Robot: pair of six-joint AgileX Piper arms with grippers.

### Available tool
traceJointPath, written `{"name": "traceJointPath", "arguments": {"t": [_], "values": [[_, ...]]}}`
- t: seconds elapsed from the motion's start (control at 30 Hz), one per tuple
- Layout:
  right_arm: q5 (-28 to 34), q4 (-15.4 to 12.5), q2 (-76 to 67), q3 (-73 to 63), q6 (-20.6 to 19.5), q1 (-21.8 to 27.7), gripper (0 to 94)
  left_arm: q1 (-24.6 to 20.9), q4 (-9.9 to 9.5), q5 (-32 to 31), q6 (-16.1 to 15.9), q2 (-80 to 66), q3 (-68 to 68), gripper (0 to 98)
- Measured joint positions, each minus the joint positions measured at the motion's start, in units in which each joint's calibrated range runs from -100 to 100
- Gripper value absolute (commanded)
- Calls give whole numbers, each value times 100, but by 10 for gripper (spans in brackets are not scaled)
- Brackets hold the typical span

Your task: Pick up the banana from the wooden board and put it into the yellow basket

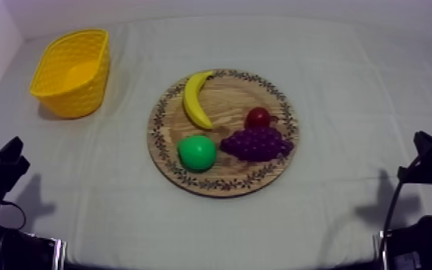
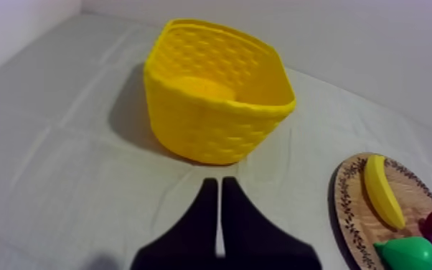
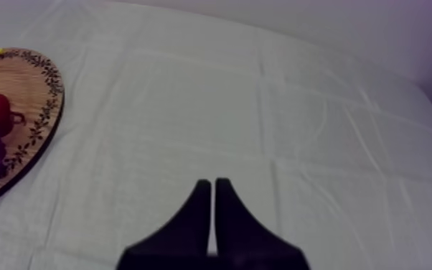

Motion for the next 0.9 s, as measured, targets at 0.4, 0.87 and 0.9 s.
{"name": "traceJointPath", "arguments": {"t": [0.4,0.87,0.9], "values": [[9,0,0,0,0,0,3,12,0,0,-373,0,0,2],[3,0,0,0,-16,0,3,22,4,-55,-315,32,0,1],[3,0,0,0,-13,0,3,28,35,-126,-292,107,0,1]]}}
